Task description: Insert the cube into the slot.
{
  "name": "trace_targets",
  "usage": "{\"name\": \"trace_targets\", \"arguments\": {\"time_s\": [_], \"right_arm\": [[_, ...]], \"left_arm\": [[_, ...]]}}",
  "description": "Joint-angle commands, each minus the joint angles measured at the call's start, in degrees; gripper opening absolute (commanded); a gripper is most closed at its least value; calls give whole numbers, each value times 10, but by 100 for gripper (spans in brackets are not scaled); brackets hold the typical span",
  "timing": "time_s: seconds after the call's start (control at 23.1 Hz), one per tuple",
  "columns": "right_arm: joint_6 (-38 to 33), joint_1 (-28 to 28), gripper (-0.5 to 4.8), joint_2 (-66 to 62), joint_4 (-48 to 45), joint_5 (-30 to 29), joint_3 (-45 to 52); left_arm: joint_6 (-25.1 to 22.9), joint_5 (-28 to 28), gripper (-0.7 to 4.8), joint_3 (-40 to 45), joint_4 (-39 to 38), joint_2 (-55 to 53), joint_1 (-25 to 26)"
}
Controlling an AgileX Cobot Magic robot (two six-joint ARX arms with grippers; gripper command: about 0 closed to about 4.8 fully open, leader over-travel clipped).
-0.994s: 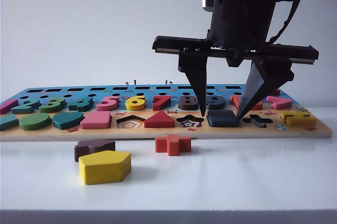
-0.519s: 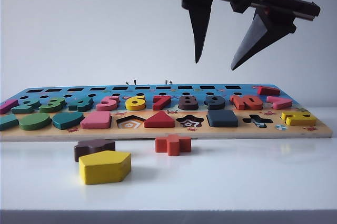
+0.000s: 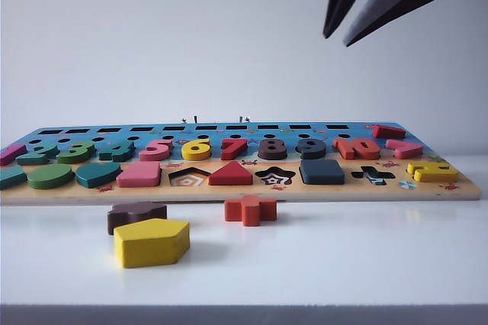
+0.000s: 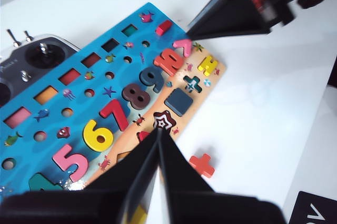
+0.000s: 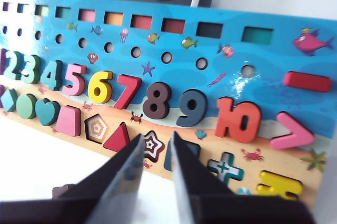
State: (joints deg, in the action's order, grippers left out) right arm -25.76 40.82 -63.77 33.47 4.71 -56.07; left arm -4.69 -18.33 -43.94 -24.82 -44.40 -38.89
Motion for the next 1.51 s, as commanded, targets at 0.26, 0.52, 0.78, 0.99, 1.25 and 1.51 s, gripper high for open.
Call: {"name": "trace_targets", "arguments": {"time_s": [0.26,0.52,0.78,0.99,1.25,1.51], "right_arm": [[20,-89,1,154,-26,-51,109],[22,-182,-5,268,-26,-114,201],[34,-250,-4,378,-26,-137,268],[34,-328,-5,485,-25,-139,315],[48,-411,-6,585,-44,-164,354],[43,-421,-5,592,-48,-122,369]], "left_arm": [[-3,4,17,-1,14,23,42],[-3,4,17,0,26,54,98],[-5,4,17,8,31,86,156],[-23,6,17,59,71,140,227],[-59,11,17,127,74,217,311],[-63,59,17,190,79,264,355]]}}
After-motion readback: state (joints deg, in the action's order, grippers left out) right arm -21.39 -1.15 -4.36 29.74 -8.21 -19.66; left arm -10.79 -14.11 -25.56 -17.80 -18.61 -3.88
